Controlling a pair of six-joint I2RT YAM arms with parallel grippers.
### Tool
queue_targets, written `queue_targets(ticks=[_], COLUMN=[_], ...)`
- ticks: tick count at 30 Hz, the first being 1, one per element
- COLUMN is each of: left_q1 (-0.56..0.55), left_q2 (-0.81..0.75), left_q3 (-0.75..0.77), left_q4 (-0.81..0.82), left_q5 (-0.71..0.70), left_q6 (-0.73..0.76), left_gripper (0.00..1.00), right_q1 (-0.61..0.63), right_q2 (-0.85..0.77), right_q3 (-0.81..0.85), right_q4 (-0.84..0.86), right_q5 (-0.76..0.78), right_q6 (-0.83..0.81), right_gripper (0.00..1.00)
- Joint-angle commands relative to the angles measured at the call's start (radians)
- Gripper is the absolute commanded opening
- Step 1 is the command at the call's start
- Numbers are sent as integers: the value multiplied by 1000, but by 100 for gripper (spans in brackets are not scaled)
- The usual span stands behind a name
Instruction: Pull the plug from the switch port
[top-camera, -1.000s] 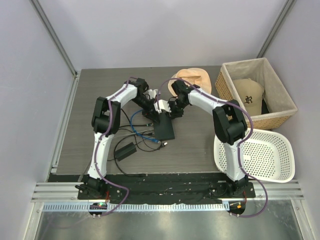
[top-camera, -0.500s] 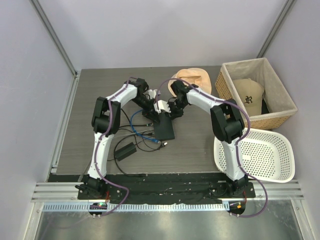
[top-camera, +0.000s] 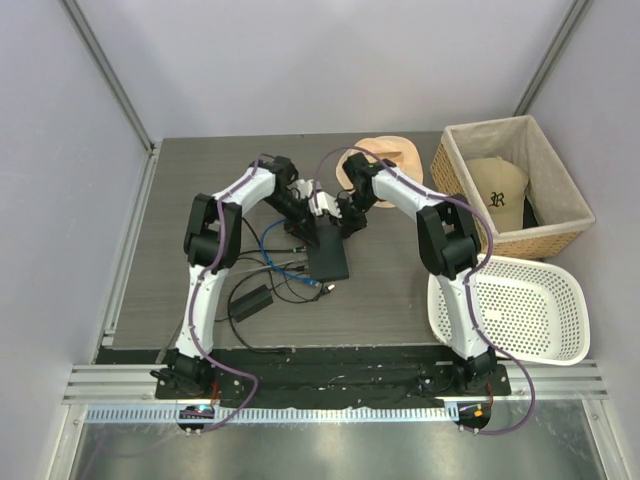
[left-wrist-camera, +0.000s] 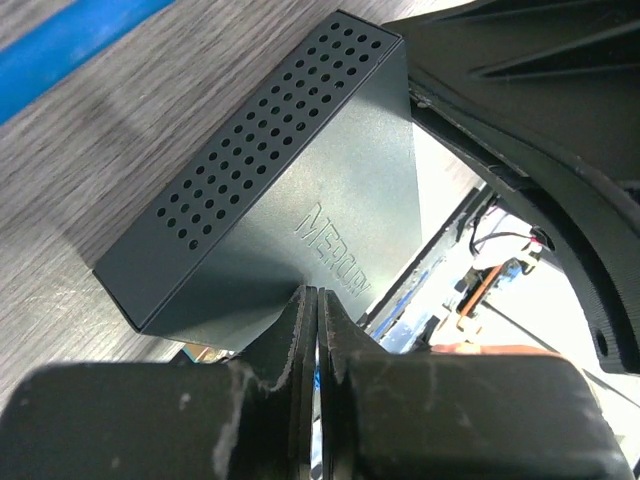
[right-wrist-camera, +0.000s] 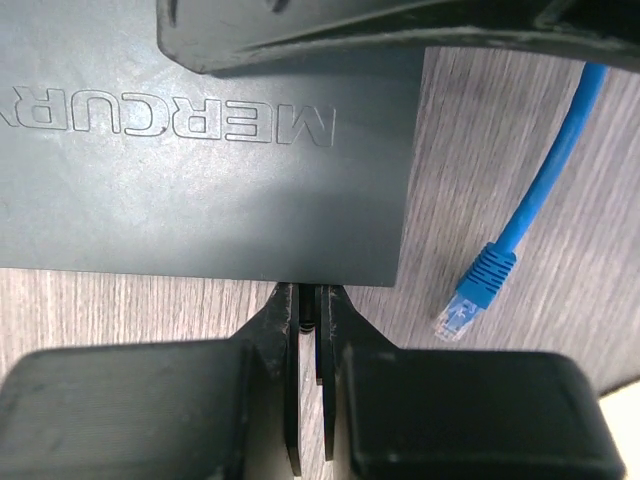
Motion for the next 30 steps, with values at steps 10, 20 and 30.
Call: queue_targets(ticks=[10,20,30], left_q1=[-1,-2,-2], left_q2=[65,74,75], left_q3=[-32,-17,-17], left_q4=[7,3,3], left_q5=[-306,-309,-299], left_q6=[71,74,76], left_gripper=[1,0,0], right_q1=[28,25,33], right_q2=[-240,9,-141], right_q3=[-490,-24,-295], right_q4=[638,52,324], right_q5=[163,42,163], right_q6=[97,108,45], right_gripper=[1,1,1])
